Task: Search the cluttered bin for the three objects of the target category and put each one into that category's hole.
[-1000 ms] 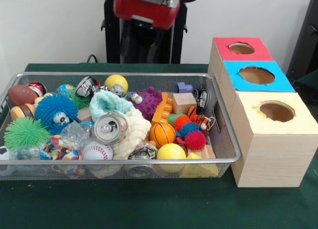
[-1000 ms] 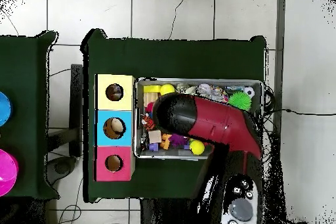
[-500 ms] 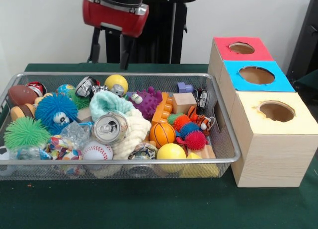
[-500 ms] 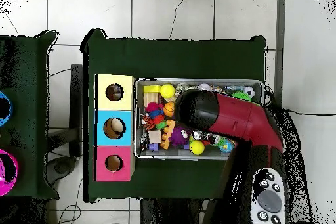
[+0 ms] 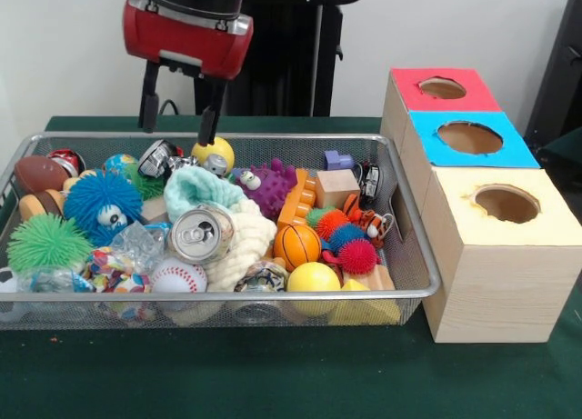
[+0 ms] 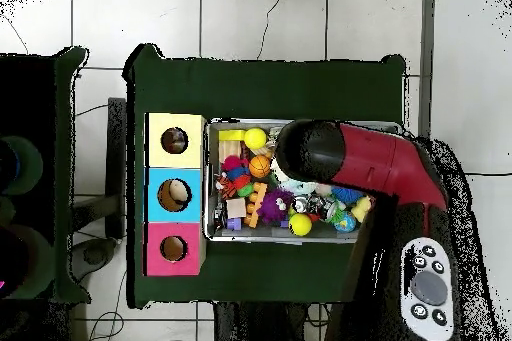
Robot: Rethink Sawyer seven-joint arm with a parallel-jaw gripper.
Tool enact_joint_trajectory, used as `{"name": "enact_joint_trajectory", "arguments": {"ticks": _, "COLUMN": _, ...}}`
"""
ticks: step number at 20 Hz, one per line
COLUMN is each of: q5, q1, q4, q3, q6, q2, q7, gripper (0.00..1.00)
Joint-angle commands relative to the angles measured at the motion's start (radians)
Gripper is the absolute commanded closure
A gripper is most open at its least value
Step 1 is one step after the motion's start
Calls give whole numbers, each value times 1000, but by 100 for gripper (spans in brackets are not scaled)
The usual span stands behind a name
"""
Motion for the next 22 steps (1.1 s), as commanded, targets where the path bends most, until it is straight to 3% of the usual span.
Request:
{"name": "enact_joint_trajectory", "arguments": {"ticks": 1, "q5": -82, "q1": -49, "q4": -72, "q3": 148, "q6": 11, "q2": 74, "q7": -160, "gripper": 0}}
{"name": "enact_joint_trajectory", "arguments": {"ticks": 12, "q5": -150, "q1": -107, "q4": -142, "q3": 211, "q6": -1, "q2": 133, "q7": -166, "gripper": 0}}
{"name": "enact_joint_trajectory", "arguments": {"ticks": 22, "q5": -215, "q1": -169, "q4": -124, "q3": 276, "q6": -35, "q2": 149, "q7": -184, "gripper": 0}}
